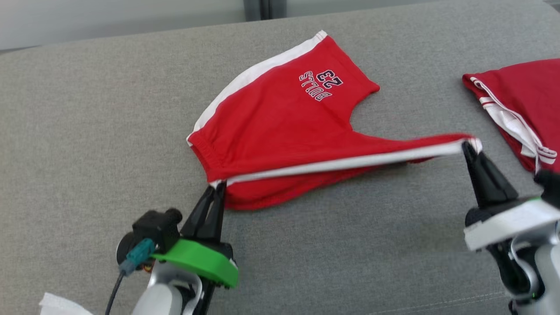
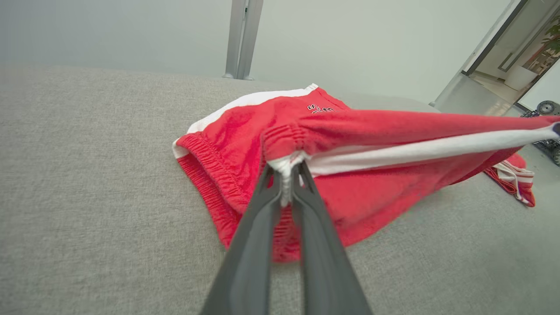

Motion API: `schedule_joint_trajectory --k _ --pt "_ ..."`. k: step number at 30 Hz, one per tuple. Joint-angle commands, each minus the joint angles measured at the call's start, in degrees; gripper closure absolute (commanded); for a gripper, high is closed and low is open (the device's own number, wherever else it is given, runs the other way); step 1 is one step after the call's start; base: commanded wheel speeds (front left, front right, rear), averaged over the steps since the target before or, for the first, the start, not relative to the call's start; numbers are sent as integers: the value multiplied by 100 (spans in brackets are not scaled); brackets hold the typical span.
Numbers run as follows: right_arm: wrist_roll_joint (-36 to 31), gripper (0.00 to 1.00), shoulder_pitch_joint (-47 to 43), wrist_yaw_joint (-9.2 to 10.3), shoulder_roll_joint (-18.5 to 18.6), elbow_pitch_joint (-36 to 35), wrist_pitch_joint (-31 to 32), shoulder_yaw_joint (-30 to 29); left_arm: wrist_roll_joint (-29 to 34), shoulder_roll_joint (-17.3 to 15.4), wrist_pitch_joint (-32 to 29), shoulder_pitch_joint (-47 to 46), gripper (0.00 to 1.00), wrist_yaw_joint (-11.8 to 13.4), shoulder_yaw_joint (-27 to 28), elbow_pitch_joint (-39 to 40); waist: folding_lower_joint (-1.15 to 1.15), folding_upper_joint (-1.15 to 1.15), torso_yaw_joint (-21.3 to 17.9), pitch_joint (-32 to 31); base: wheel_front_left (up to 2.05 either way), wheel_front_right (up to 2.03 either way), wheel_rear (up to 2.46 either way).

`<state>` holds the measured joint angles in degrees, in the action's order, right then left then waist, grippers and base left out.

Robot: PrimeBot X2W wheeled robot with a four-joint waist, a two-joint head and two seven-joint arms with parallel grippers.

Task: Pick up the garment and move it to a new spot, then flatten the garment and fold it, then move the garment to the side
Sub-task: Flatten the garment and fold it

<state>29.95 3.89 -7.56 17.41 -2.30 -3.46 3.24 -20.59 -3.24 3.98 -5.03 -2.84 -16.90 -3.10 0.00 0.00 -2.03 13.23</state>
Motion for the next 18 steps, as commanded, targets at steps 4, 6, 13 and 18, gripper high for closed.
schedule_joint_trajectory --k 4,6,13,18 --pt "134 100 1433 14 362 500 145 265 37 -28 33 -940 100 -11 87 -321 0 0 351 947 0 0 0" --pt "247 100 2128 14 508 797 295 519 70 -23 65 -1323 100 -1 99 -495 0 0 441 1189 0 0 0" --pt "589 100 4292 14 884 2114 512 1350 -20 7 260 -2475 100 -70 -23 -1139 0 0 887 1841 0 0 0" --pt "748 100 5283 14 982 3076 459 1878 -122 22 388 -3088 100 -26 -281 -1638 0 0 1157 2151 0 0 0"
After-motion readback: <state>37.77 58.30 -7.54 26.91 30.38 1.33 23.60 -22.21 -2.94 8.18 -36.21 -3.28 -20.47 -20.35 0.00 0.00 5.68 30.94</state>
